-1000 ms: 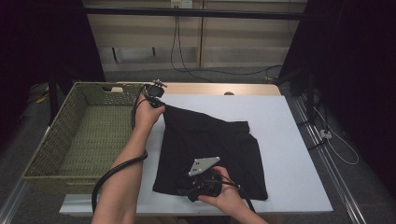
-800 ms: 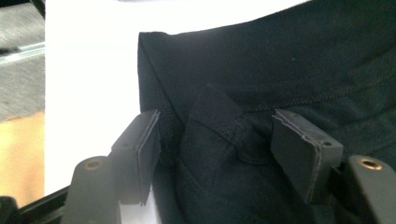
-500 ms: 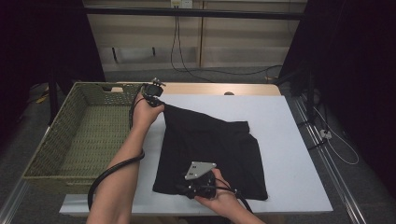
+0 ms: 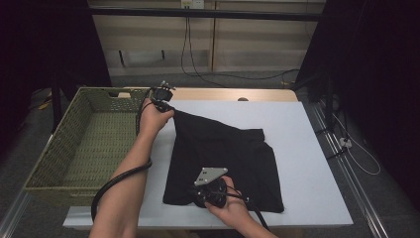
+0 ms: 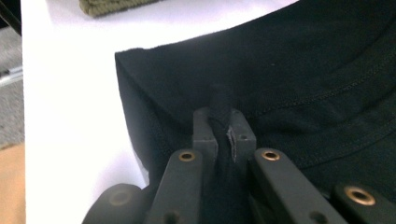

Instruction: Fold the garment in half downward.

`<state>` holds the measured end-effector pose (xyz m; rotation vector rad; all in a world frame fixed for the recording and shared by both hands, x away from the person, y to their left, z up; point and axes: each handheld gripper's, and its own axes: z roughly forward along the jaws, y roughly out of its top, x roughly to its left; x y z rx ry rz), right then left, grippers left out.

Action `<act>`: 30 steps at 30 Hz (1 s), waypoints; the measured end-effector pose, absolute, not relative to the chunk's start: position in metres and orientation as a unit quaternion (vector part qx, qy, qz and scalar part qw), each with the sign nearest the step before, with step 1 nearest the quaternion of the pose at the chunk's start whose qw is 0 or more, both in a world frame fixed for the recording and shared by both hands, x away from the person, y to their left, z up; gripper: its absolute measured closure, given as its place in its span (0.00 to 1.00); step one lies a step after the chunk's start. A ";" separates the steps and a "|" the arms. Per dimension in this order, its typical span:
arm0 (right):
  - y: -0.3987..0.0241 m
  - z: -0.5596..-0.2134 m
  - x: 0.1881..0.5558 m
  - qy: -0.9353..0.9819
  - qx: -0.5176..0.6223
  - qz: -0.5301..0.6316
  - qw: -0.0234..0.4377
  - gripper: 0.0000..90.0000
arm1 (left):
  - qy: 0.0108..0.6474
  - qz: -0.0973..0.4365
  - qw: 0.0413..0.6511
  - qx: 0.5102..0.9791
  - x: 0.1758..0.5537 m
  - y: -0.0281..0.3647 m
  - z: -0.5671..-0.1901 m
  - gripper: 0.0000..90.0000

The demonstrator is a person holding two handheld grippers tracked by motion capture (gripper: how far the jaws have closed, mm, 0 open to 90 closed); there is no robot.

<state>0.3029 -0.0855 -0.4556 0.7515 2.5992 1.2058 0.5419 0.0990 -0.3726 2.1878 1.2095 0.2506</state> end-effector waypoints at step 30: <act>-0.091 -0.458 0.292 0.894 0.185 0.401 0.079 0.26 | 0.466 0.079 0.300 0.829 0.541 0.100 -0.382 0.95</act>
